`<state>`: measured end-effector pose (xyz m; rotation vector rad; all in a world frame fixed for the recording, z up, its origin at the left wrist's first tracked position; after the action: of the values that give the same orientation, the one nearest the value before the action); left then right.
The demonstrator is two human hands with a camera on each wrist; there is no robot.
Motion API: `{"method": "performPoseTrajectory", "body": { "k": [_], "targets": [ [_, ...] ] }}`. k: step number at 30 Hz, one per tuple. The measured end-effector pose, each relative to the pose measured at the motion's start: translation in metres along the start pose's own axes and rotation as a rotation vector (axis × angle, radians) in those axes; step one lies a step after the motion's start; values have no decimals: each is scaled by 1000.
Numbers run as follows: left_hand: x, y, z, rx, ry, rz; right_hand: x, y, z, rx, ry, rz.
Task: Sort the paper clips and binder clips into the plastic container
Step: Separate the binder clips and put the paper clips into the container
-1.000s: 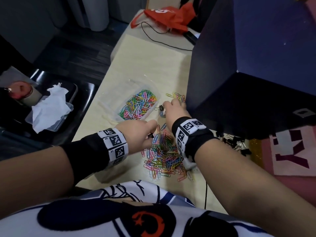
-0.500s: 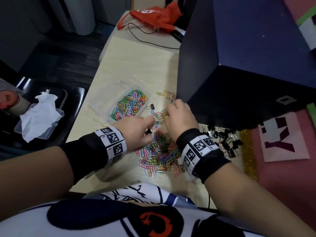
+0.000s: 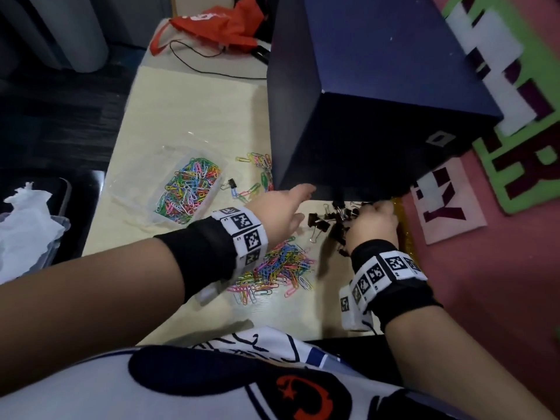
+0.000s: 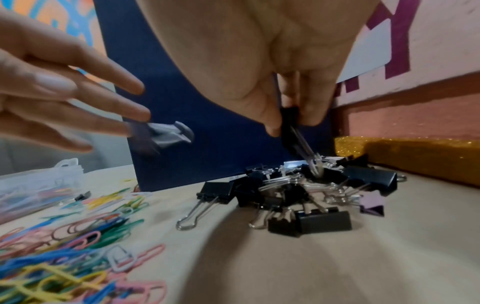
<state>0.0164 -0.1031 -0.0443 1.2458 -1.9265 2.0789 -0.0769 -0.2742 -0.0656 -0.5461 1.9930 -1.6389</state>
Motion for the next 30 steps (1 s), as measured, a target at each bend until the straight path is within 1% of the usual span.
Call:
{"method": "performPoseTrajectory", "body": {
  "k": [3, 5, 7, 10, 12, 13, 15, 18, 20, 23, 25, 27, 30],
  "targets": [
    [1, 9, 4, -58, 10, 71, 0, -4, -8, 32, 2, -71],
    [-8, 14, -2, -100, -3, 102, -8, -7, -13, 39, -68, -40],
    [-21, 18, -11, -137, -93, 127, -22, -8, -18, 26, -221, 40],
    [-40, 17, -25, -202, -257, 215, -54, -2, -31, -68, -506, 146],
    [-49, 15, -34, -257, -295, 261, -78, 3, -36, -137, -632, 160],
    [-52, 15, -38, -281, -284, 277, -91, 6, -36, -179, -671, 157],
    [-57, 16, -46, -299, -231, 297, -116, 11, -32, -244, -717, 122],
    [-61, 16, -56, -306, -187, 289, -152, 20, -21, -269, -765, 11],
    [-63, 16, -61, -294, -186, 263, -172, 27, -14, -312, -801, -96],
    [-65, 14, -67, -236, -213, 215, -189, 36, -9, -376, -858, -288],
    [-67, 12, -70, -232, -256, 217, -194, 38, -9, -342, -889, -372],
    [-69, 11, -72, -275, -283, 236, -195, 38, -9, -296, -890, -400],
    [-69, 9, -74, -320, -273, 239, -192, 37, -10, -254, -880, -398]
  ]
}}
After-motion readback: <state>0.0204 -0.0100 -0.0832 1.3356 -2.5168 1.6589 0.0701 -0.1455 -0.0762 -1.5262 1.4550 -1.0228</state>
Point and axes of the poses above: each hand's wrist, its own z-axis towards the middle knuckle, its own y-axis out of the palm, x = y × z, the point moved 1 cm from there along z, towards the middle knuckle, and after that the axes turned 3 degrees about y, right-handed, at the moved point
